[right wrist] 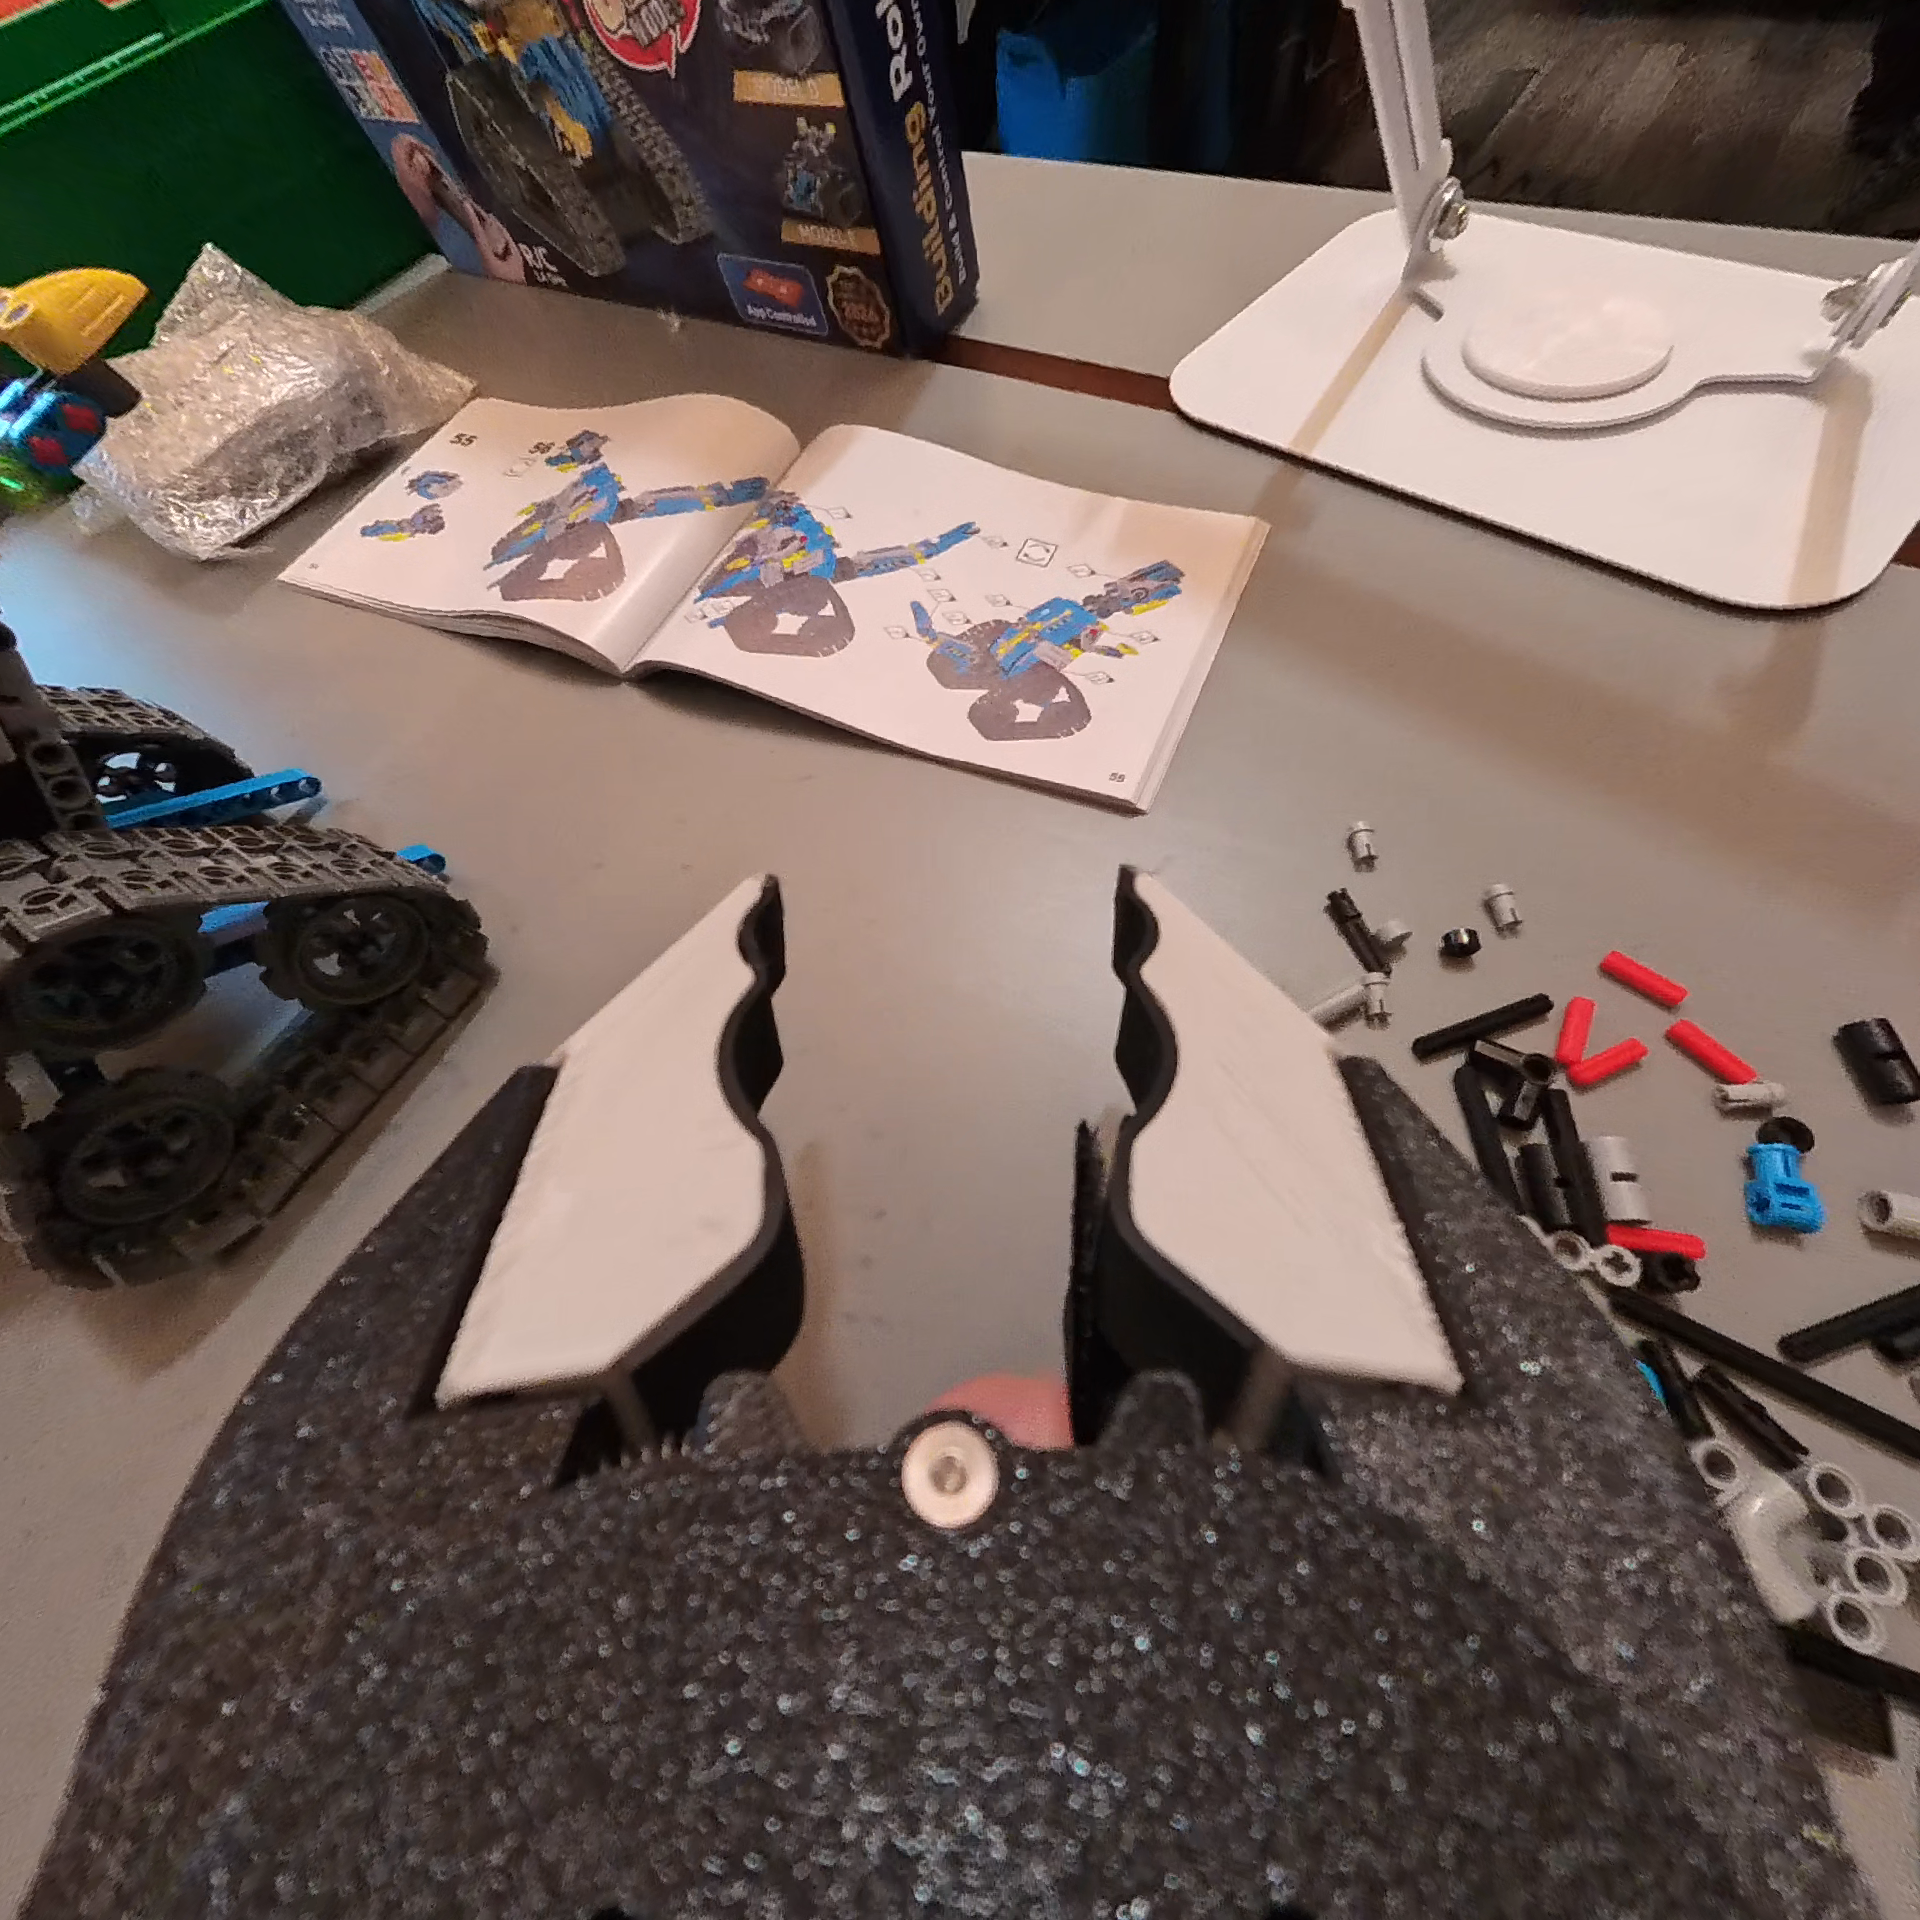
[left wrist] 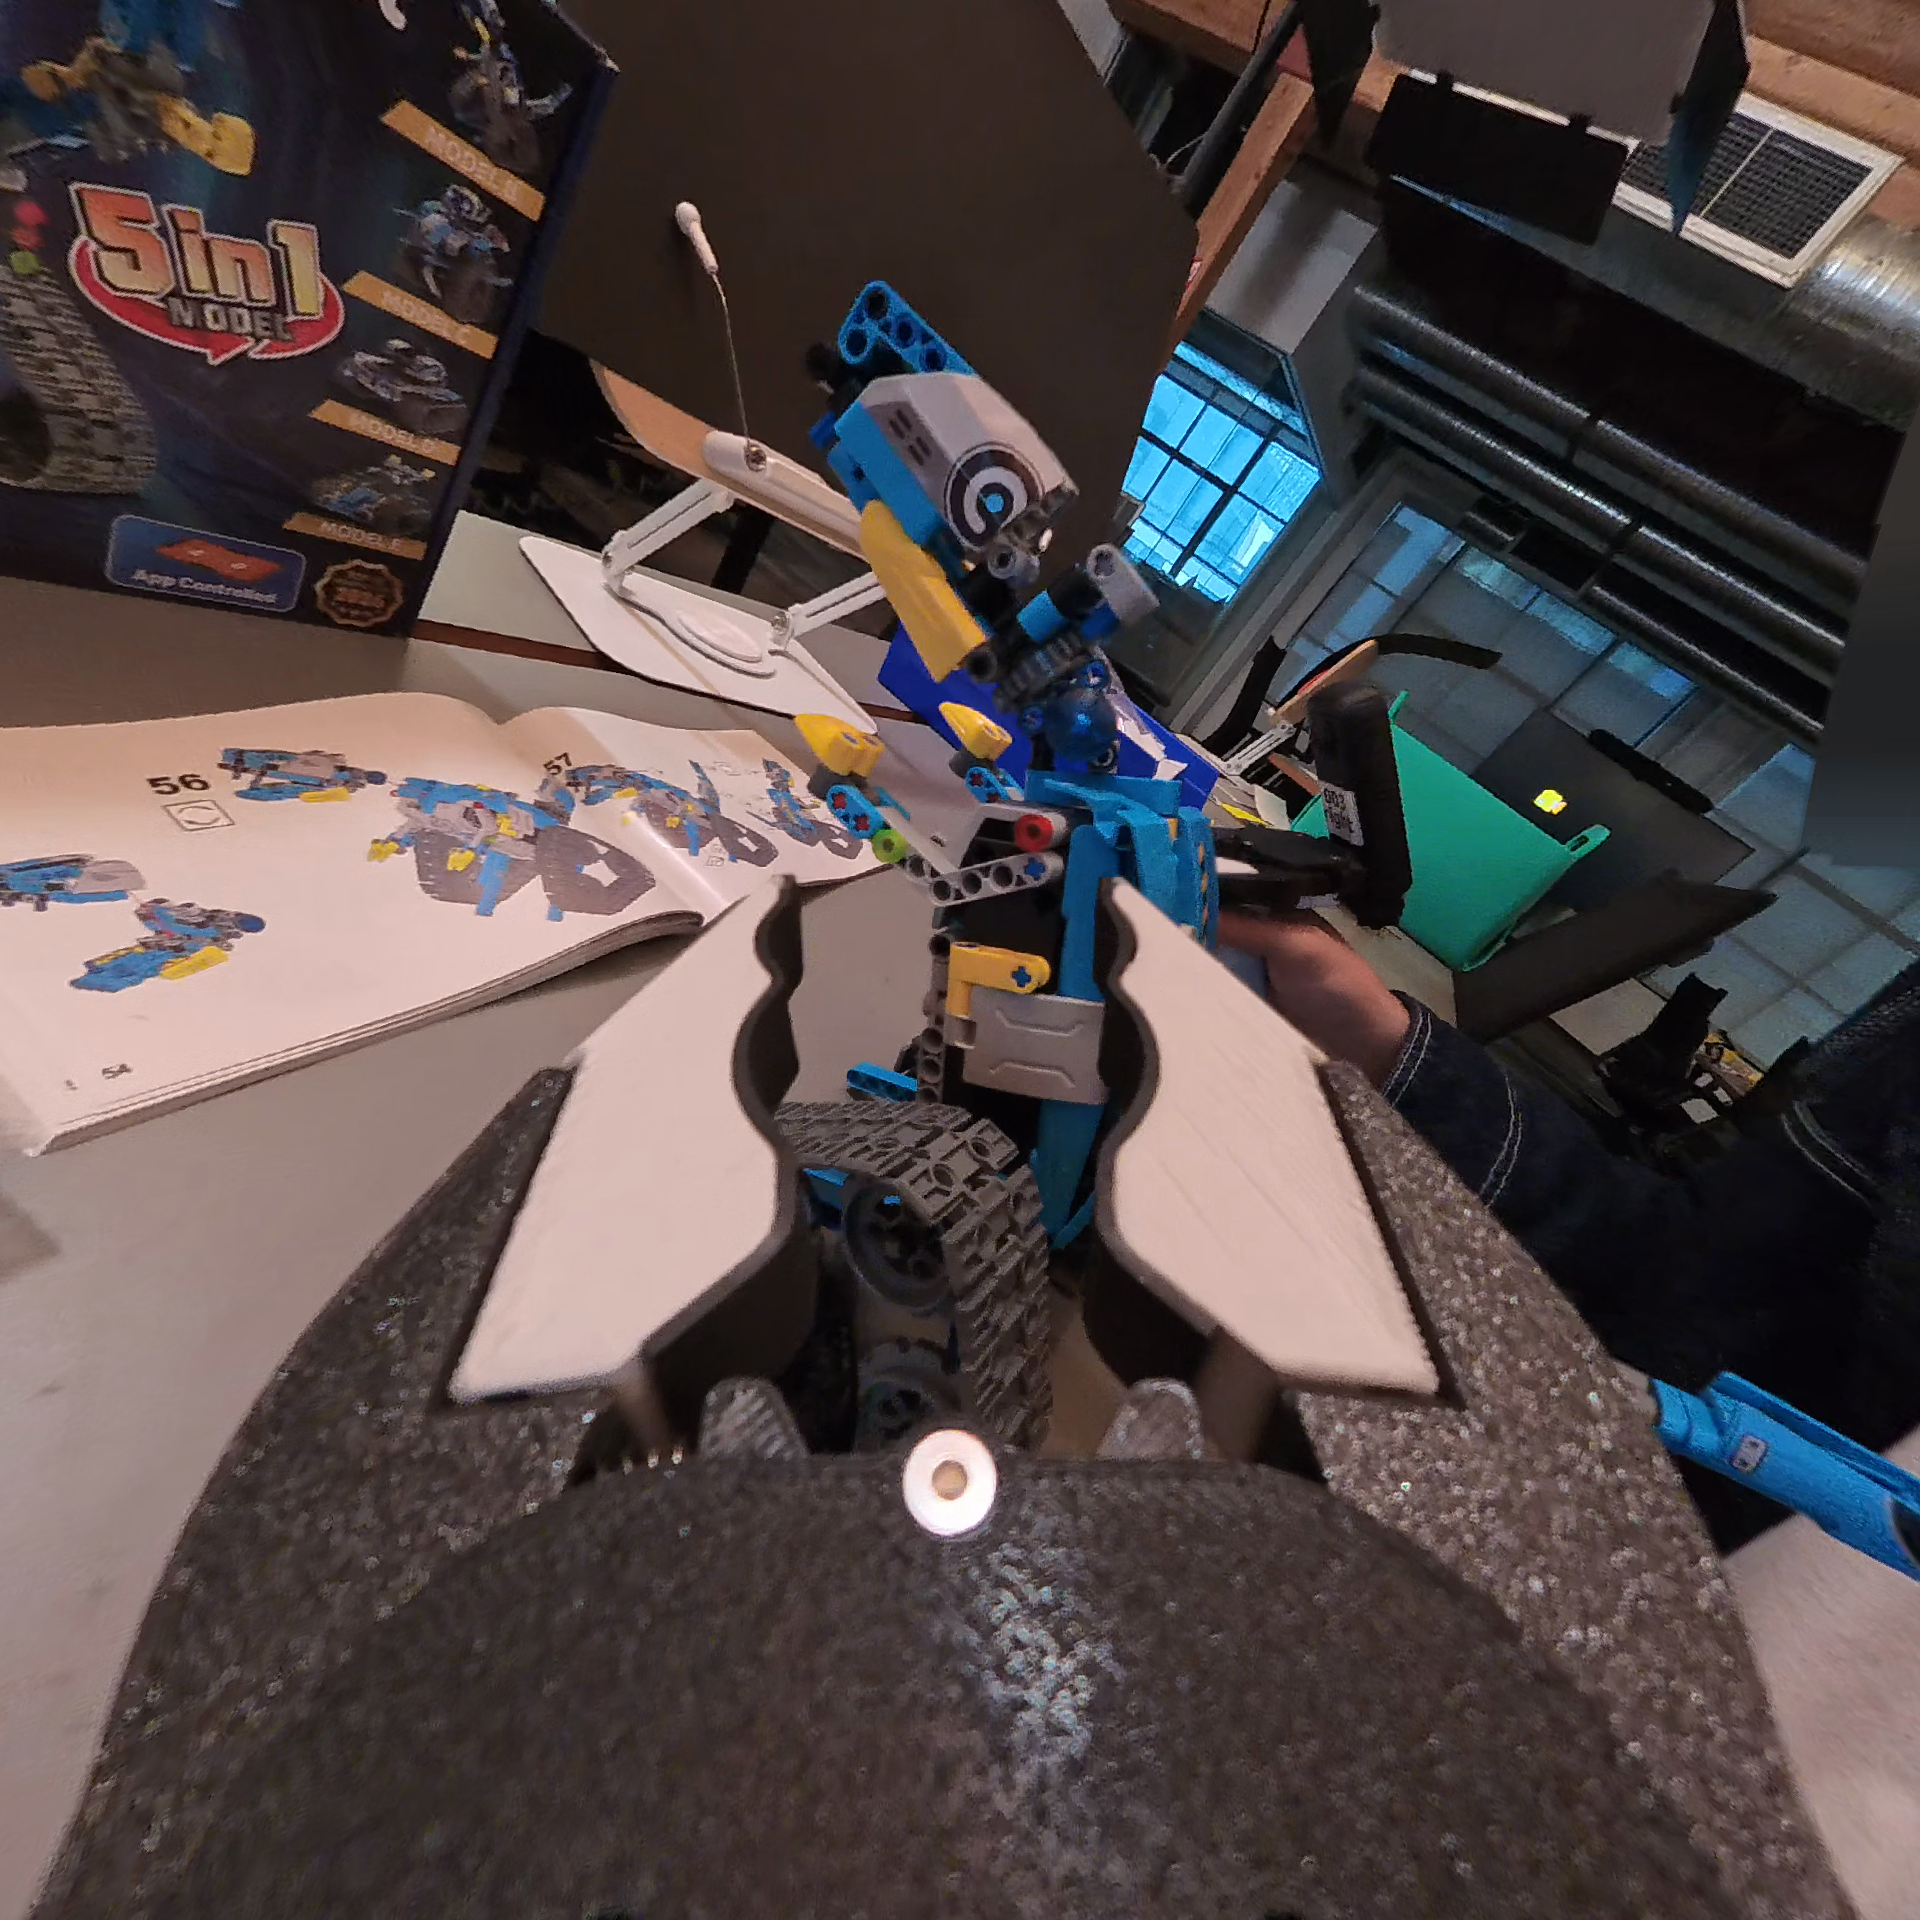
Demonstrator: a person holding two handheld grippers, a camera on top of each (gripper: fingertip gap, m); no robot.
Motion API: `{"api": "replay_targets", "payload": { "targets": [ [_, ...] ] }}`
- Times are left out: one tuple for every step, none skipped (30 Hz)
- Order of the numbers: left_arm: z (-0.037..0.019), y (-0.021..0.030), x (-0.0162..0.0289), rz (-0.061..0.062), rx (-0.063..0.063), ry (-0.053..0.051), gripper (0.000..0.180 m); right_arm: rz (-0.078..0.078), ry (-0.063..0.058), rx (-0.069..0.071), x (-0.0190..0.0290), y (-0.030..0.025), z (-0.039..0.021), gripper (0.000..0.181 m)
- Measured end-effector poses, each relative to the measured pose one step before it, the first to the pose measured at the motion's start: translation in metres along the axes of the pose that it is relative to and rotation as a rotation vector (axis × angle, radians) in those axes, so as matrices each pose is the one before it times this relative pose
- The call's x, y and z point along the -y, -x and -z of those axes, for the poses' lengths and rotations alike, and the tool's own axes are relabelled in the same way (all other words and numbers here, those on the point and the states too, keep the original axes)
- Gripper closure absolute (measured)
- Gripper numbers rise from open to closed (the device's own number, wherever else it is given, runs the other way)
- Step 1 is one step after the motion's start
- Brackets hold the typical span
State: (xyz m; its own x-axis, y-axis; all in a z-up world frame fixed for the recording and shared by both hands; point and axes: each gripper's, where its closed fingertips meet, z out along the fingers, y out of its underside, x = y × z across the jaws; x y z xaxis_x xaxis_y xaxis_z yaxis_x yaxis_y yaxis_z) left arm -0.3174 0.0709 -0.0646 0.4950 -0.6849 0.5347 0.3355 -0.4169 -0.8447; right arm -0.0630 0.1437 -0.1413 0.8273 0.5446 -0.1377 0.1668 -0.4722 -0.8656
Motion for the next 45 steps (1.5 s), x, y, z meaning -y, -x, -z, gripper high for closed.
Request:
{"api": "replay_targets", "payload": {
  "targets": [
    [-0.00071, -0.00042, -0.0013, -0.0002, -0.0041, 0.0072, 0.125, -0.0001, 0.0022, -0.0023, -0.0001, -0.00026, -0.00045, 0.116],
    [-0.0007, -0.00196, -0.0012, -0.0008, -0.0122, 0.007, 0.125, -0.0011, 0.0011, 0.0007, 0.00017, 0.00022, -0.00031, 0.115],
    [-0.0006, -0.00603, -0.00201, 0.0019, -0.0358, 0.0118, 0.125, -0.0023, -0.0011, 0.0073, 0.00037, 0.00126, -0.00027, 0.115],
    [-0.00037, -0.01222, -0.00273, 0.0127, -0.0755, 0.0176, 0.128, -0.0053, 0.0007, 0.0086, -0.00039, 0.00142, -0.00062, 0.116],
    [0.00016, -0.01606, -0.00096, 0.0301, -0.1018, 0.0076, 0.134, -0.0057, 0.0033, 0.0067, -0.00105, 0.00104, -0.00111, 0.116],
    [0.00057, -0.01263, 0.00198, 0.038, -0.0835, -0.0111, 0.137, -0.004, 0.0029, 0.0067, -0.00129, 0.00092, -0.00121, 0.116],
    [0.00062, -0.00494, 0.00163, 0.0248, -0.0352, -0.0102, 0.137, -0.0028, 0.0018, 0.0089, -0.00104, 0.00135, -0.00112, 0.115],
    [0.001, 0.0011, -0.0002, 0.0007, 0.005, 0.0017, 0.136, -0.0031, 0.0005, 0.0102, -0.0005, 0.00161, -0.00084, 0.115],
    [0.00108, 0.00293, -0.0012, -0.0157, 0.021, 0.009, 0.136, -0.0024, -0.0001, 0.0094, -0.00029, 0.00173, -0.00059, 0.115],
    [0.00054, 0.00261, -0.00186, -0.018, 0.0199, 0.0135, 0.136, 0.0005, 0.0001, 0.008, 0.00004, 0.0017, -0.00033, 0.115],
    [-0.00047, 0.00171, -0.00277, -0.0121, 0.0134, 0.0163, 0.137, 0.0037, -0.0011, 0.0042, 0.00043, 0.00126, -0.0001, 0.115],
    [-0.00145, 0.00067, -0.00323, -0.0066, 0.0059, 0.018, 0.137, 0.0058, -0.0027, 0.0, 0.00066, 0.00067, 0.00014, 0.115],
    [-0.00226, 0.00026, -0.00419, -0.0066, 0.0041, 0.0227, 0.137, 0.005, -0.002, -0.0023, 0.00051, 0.00024, 0.00014, 0.116],
    [-0.00273, 0.00078, -0.00523, -0.0131, 0.0102, 0.0284, 0.138, 0.0024, -0.0002, 0.0004, 0.00009, 0.00035, -0.00007, 0.116],
    [-0.00245, 0.00209, -0.00447, -0.0223, 0.0212, 0.0225, 0.139, -0.0006, -0.0015, 0.0045, 0.00034, 0.00106, -0.00006, 0.116],
    [-0.00142, 0.0018, -0.0022, -0.0262, 0.0207, 0.0094, 0.144, -0.0026, -0.0025, 0.0068, 0.0004, 0.00143, 0.00006, 0.116],
    [-0.00066, 0.00007, -0.00086, -0.0169, 0.0077, 0.0062, 0.144, -0.0015, -0.0007, 0.0056, 0.00035, 0.00138, 0.00015, 0.116],
    [-0.0003, 0.00019, -0.00013, -0.0054, 0.0029, 0.0026, 0.144, 0.0012, -0.0015, -0.0006, 0.00049, 0.00055, 0.00038, 0.116],
    [-0.00032, 0.00074, -0.00006, -0.0017, 0.0028, 0.0014, 0.145, 0.0044, -0.0025, -0.005, 0.00088, -0.00011, 0.00063, 0.116],
    [-0.00008, 0.00067, -0.00032, -0.0038, 0.0045, 0.0022, 0.147, 0.0054, -0.002, -0.0059, 0.00073, -0.00032, 0.00062, 0.116],
    [-0.00022, 0.00045, -0.00067, -0.0109, 0.0068, 0.004, 0.148, 0.0034, -0.0023, -0.0027, 0.00071, 0.00002, 0.00061, 0.116],
    [-0.00055, 0.00043, -0.00138, -0.0211, 0.0122, 0.0078, 0.15, 0.0001, -0.0027, -0.0002, 0.00064, 0.00021, 0.00054, 0.116],
    [-0.00102, 0.00069, -0.00158, -0.0321, 0.0186, 0.0076, 0.151, -0.0014, -0.0032, 0.0022, 0.00073, 0.00059, 0.00027, 0.116],
    [-0.00089, 0.00047, -0.00068, -0.0374, 0.0198, 0.003, 0.152, -0.0008, -0.0025, 0.0019, 0.0005, 0.00055, 0.00033, 0.116],
    [-0.00078, -0.00041, -0.00019, -0.0313, 0.0136, 0.0018, 0.152, 0.001, -0.0007, 0.0018, 0.00022, 0.00057, 0.0, 0.116],
    [-0.00099, -0.00059, 0.00017, -0.0199, 0.0081, 0.0009, 0.153, 0.0024, 0.0008, 0.0007, -0.00007, 0.00059, -0.00006, 0.116],
    [-0.00114, -0.00061, 0.00038, -0.0123, 0.0065, 0.0002, 0.154, 0.0034, 0.0012, -0.0017, -0.00009, 0.00035, -0.00015, 0.116],
    [-0.00124, -0.00071, 0.00039, -0.0116, 0.0078, -0.0018, 0.156, 0.0048, 0.001, -0.0014, -0.0001, 0.00035, -0.0001, 0.116],
    [-0.00131, -0.00097, 0.00043, -0.0143, 0.0088, -0.0024, 0.158, 0.0047, 0.0014, 0.0001, -0.00009, 0.00059, -0.0002, 0.116],
    [-0.00152, -0.00165, 0.0004, -0.0171, 0.0074, -0.0025, 0.16, 0.0034, 0.0014, 0.0005, -0.00029, 0.00063, -0.00022, 0.116],
    [-0.00167, -0.00153, 0.00023, -0.0161, 0.009, -0.0022, 0.165, 0.003, 0.0001, 0.0008, 0.00004, 0.00078, -0.00016, 0.116],
    [-0.00185, -0.00053, 0.00008, -0.0135, 0.0162, -0.001, 0.168, 0.0039, -0.0012, 0.0018, 0.00024, 0.00085, -0.00008, 0.116],
    [-0.00162, -0.00002, -0.00014, -0.0129, 0.0177, 0.0009, 0.168, 0.0047, 0.0005, 0.0001, 0.00013, 0.00073, -0.00004, 0.116],
    [-0.00098, -0.0005, -0.00009, -0.0114, 0.0134, 0.0017, 0.168, 0.0057, 0.0004, -0.0024, 0.00013, 0.00045, -0.00004, 0.116],
    [-0.00045, -0.00033, -0.00002, -0.0093, 0.0114, 0.0022, 0.168, 0.0068, -0.0011, -0.0035, 0.0003, 0.00021, 0.00016, 0.116],
    [-0.00018, -0.00013, 0.0, -0.0059, 0.0102, 0.0007, 0.168, 0.0062, -0.001, -0.0023, 0.00027, 0.0002, 0.00005, 0.116],
    [-0.00014, -0.00015, 0.00006, -0.0005, 0.0064, -0.0013, 0.168, 0.0035, 0.0005, -0.001, 0.00014, 0.00024, -0.0001, 0.116],
    [-0.00007, -0.00031, -0.00012, 0.006, 0.0009, -0.0014, 0.168, 0.001, 0.0002, -0.0001, 0.00001, 0.0002, 0.00008, 0.116],
    [-0.00013, -0.00035, -0.00013, 0.0095, -0.0019, -0.0003, 0.168, 0.0004, -0.0015, 0.0014, 0.00023, 0.00052, 0.0002, 0.116],
    [-0.00017, -0.00032, -0.00002, 0.0084, -0.0011, -0.0005, 0.168, 0.0003, -0.0025, 0.0007, 0.00071, 0.00039, 0.00036, 0.116],
    [0.00004, -0.00028, -0.00016, 0.0032, 0.0004, -0.0006, 0.168, 0.0006, -0.0029, -0.002, 0.00084, -0.00007, 0.00044, 0.116],
    [0.00008, -0.00015, 0.0, -0.0024, 0.0016, -0.0002, 0.168, 0.0018, -0.0014, -0.0072, 0.00053, -0.00103, 0.00033, 0.117],
    [0.00018, -0.00002, -0.00016, -0.0048, 0.0023, -0.0002, 0.168, 0.0033, 0.0016, -0.0122, -0.00017, -0.00222, 0.00011, 0.116],
    [0.00024, 0.00014, -0.00006, -0.0051, 0.0025, 0.0, 0.168, 0.0033, 0.001, -0.0086, -0.00036, -0.00175, -0.00008, 0.116],
    [0.00021, 0.00035, -0.0004, -0.0058, 0.0037, 0.0011, 0.168, 0.0003, 0.0, -0.0055, -0.00038, -0.00135, -0.00003, 0.116]
  ]
}}
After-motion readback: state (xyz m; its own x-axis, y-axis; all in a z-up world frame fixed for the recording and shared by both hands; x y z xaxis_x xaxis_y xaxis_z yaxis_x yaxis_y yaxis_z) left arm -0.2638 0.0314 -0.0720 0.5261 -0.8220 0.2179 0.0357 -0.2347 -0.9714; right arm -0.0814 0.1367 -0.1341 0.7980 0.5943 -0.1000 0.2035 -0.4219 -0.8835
